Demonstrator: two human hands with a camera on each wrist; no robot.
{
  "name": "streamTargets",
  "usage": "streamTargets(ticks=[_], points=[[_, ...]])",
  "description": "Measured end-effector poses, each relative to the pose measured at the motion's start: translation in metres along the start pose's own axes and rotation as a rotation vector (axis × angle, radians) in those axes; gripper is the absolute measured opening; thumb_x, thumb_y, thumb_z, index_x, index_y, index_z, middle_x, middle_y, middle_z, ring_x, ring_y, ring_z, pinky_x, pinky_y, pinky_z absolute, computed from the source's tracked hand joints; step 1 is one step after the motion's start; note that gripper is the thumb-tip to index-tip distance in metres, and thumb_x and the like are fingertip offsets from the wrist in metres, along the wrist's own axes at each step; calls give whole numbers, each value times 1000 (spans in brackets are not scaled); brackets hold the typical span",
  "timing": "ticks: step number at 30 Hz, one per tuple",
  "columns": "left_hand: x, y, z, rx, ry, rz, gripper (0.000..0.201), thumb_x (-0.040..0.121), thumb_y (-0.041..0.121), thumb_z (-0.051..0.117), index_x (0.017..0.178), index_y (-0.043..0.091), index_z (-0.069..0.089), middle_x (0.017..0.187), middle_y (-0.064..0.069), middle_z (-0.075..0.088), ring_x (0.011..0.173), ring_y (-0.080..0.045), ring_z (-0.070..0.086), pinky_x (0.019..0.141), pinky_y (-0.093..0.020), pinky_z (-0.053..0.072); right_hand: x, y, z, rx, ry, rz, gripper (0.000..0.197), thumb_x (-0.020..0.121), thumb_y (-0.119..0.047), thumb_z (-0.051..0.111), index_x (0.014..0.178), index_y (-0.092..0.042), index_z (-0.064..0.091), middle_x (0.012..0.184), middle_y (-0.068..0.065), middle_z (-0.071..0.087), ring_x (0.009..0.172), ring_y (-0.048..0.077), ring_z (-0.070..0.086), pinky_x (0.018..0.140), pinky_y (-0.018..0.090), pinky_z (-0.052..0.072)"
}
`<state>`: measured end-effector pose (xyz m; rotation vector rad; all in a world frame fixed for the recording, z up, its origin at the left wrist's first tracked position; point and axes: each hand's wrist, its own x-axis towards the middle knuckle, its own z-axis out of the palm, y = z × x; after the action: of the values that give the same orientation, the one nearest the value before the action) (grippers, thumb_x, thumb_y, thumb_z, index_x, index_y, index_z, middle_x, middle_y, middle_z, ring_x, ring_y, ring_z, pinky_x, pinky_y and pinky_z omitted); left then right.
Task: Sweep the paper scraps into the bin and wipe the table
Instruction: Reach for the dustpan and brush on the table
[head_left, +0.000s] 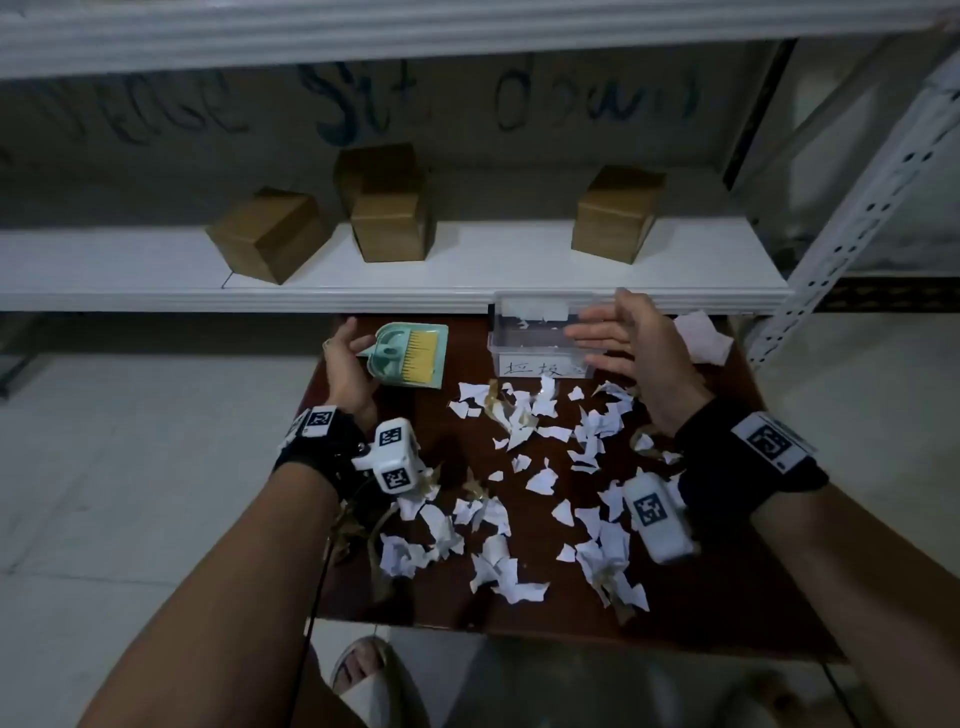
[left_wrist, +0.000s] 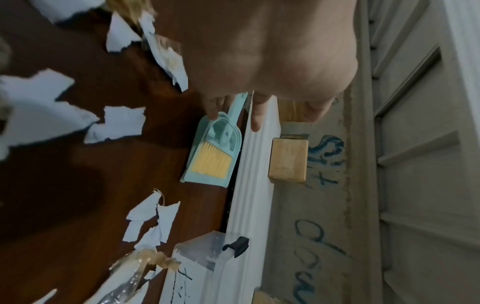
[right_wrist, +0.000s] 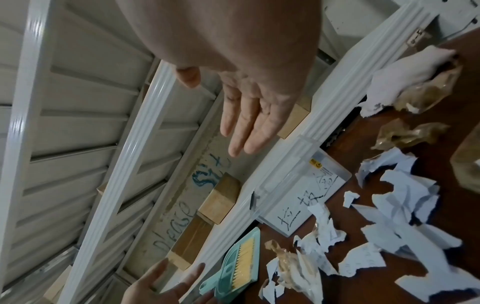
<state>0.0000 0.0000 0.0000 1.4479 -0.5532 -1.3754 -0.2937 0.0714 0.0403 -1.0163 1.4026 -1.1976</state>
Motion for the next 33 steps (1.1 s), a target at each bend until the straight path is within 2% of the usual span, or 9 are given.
streamTargets(ticks=[6, 9, 10, 13, 17, 22, 25, 29, 33], points=[[15, -7, 13, 30, 44, -31, 31, 100, 45, 46, 106, 21, 65, 98, -2, 68, 87, -19, 63, 79, -33, 52, 11, 2, 3, -11, 0, 36, 55, 110, -47, 31, 120, -9, 69, 109, 7, 79, 107, 20, 74, 100, 40, 56], [41, -14, 8, 20, 49, -68, 58, 78, 57, 60, 123, 21, 69, 125, -12, 68, 106, -29, 68, 95, -45, 55, 15, 2, 3, -6, -6, 34, 53, 110, -47, 32, 116, -11, 70, 108, 6, 79, 107, 20, 74, 99, 39, 56], [43, -14, 8, 13, 44, -79, 59, 77, 56, 61, 121, 19, 70, 124, -14, 68, 107, -31, 69, 98, -47, 54, 15, 2, 4, -5, -7, 32, 53, 110, -47, 32, 115, -12, 71, 107, 6, 80, 107, 20, 74, 99, 39, 56], [35, -8, 14, 14, 47, -64, 29, 92, 42, 54, 104, 19, 67, 106, -11, 67, 98, -28, 66, 94, -40, 53, 17, 4, 3, -12, -2, 36, 52, 110, -46, 32, 114, -13, 71, 105, 4, 80, 105, 19, 74, 99, 40, 57], [40, -7, 14, -21, 74, -75, 55, 86, 48, 56, 122, 9, 68, 116, -15, 71, 108, -32, 67, 95, -43, 54, 19, 7, -3, -7, -1, 56, 50, 109, -45, 34, 115, -11, 71, 106, 6, 80, 107, 20, 74, 102, 41, 56], [42, -10, 21, -80, 114, -37, 39, 89, 42, 55, 109, 11, 66, 118, -16, 71, 100, -31, 69, 97, -46, 54, 15, 10, -13, -20, 1, 47, 53, 109, -48, 33, 117, -12, 71, 107, 5, 80, 107, 19, 74, 101, 40, 57], [38, -12, 27, -92, 121, -22, 26, 97, 36, 49, 99, 13, 61, 99, -9, 68, 86, -25, 65, 88, -40, 52, 13, 8, -17, -16, 1, 45, 52, 110, -47, 33, 116, -11, 71, 106, 5, 80, 107, 20, 74, 100, 41, 57], [38, -8, 20, -109, 127, -13, 50, 85, 42, 57, 127, 14, 62, 119, -7, 68, 103, -27, 66, 90, -45, 55, 10, 6, -21, -16, -2, 31, 51, 110, -45, 33, 116, -10, 70, 107, 7, 79, 108, 21, 73, 99, 40, 57], [59, -11, 0, -131, 148, -53, 63, 71, 46, 64, 126, 16, 65, 128, -8, 68, 110, -30, 66, 92, -50, 55, 4, 7, -21, -9, -15, 22, 51, 110, -44, 35, 118, -7, 70, 107, 8, 79, 106, 21, 74, 96, 37, 58]])
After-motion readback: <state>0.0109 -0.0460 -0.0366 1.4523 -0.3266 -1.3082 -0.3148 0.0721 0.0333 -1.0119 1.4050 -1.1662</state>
